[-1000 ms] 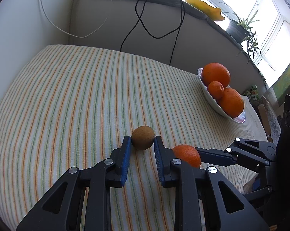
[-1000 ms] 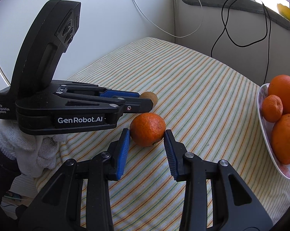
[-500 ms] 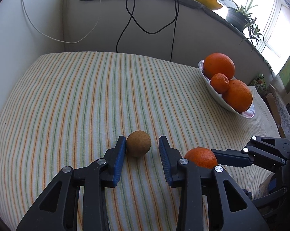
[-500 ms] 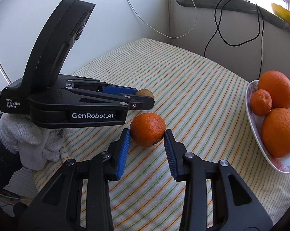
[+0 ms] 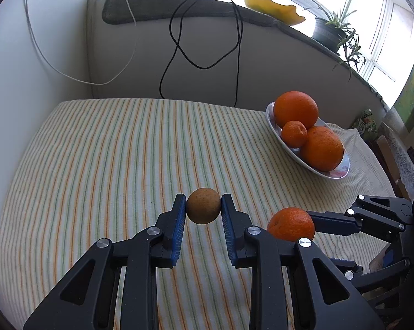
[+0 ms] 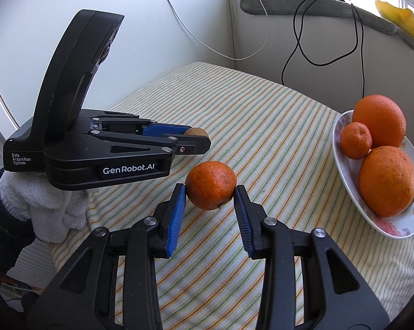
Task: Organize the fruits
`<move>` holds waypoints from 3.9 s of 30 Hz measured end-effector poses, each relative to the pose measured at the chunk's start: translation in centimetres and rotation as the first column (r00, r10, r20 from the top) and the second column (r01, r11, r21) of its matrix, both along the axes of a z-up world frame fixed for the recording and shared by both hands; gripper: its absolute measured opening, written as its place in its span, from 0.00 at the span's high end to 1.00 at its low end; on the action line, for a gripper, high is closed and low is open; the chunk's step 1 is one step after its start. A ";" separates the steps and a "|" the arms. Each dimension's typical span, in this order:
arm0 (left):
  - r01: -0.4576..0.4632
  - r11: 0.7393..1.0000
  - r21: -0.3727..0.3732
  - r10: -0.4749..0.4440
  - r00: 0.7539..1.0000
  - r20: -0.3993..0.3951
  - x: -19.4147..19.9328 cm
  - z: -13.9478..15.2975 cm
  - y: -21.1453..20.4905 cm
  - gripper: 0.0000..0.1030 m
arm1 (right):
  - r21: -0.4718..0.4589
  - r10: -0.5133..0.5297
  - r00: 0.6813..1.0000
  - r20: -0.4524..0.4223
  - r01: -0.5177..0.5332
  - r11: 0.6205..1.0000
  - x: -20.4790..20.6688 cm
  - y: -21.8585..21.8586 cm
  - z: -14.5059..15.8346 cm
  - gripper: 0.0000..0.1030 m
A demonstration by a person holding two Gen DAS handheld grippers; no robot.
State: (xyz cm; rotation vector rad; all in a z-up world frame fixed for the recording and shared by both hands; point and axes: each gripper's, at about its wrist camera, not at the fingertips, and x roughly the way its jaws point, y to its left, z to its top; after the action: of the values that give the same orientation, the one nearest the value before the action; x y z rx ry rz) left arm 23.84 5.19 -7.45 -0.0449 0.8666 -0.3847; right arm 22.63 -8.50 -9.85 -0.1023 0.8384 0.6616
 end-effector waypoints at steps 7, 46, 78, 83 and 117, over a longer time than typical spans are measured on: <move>0.049 0.999 -0.016 -0.048 0.998 0.047 -0.3 2.1 -2.7 0.77 | 0.026 -0.033 0.999 0.038 0.032 0.999 -0.8 -2.6 1.7 0.64; 0.253 0.967 0.006 -0.252 0.961 0.114 4.6 5.1 -18.4 0.77 | 0.143 -0.339 0.939 0.065 0.327 0.934 3.8 -19.9 1.7 0.64; 0.286 0.957 0.047 -0.290 0.949 0.126 7.1 4.7 -22.7 0.74 | 0.207 -0.376 0.926 0.033 0.362 0.909 5.3 -21.9 0.4 0.63; 0.277 0.960 0.042 -0.280 0.951 0.130 7.2 4.9 -22.5 0.69 | 0.205 -0.377 0.926 0.036 0.362 0.909 5.3 -21.8 0.4 0.62; 0.225 0.974 0.031 -0.226 0.947 0.228 -0.9 8.3 -17.9 0.43 | 0.168 -0.403 0.908 0.115 0.382 0.909 1.5 -21.3 3.3 0.31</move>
State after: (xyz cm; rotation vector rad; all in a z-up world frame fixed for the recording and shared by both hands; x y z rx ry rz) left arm 22.97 -12.73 0.90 0.1032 0.6434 -0.5908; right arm 24.10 -29.80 -6.55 0.1448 0.6410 0.3243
